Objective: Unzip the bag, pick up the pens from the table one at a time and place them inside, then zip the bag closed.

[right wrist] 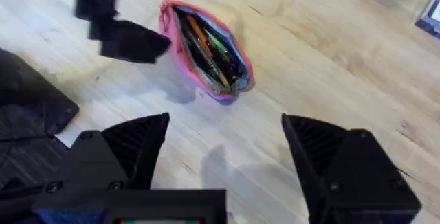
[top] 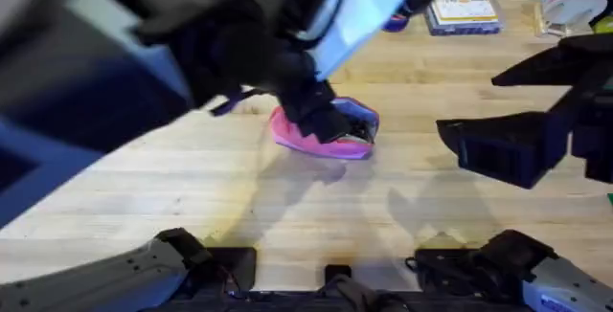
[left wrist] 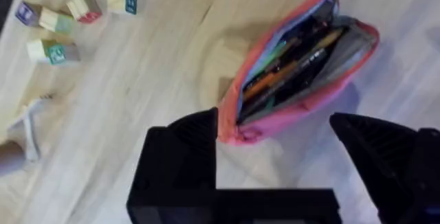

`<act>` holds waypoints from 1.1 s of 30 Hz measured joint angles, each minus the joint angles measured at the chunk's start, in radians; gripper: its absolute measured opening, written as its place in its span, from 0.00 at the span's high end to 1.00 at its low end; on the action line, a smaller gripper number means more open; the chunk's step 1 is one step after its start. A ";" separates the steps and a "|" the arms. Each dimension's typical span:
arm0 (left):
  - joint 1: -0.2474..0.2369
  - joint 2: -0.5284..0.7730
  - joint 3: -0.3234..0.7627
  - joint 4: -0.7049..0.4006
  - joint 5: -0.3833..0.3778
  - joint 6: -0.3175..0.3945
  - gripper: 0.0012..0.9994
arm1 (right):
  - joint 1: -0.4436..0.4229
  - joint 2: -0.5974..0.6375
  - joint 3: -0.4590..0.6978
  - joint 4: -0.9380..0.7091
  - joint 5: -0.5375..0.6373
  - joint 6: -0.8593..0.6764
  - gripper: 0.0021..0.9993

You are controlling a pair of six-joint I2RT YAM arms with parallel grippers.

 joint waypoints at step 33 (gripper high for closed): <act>0.805 -0.069 0.000 -0.427 0.623 0.998 0.01 | 0.000 0.109 0.000 0.031 0.007 0.091 0.00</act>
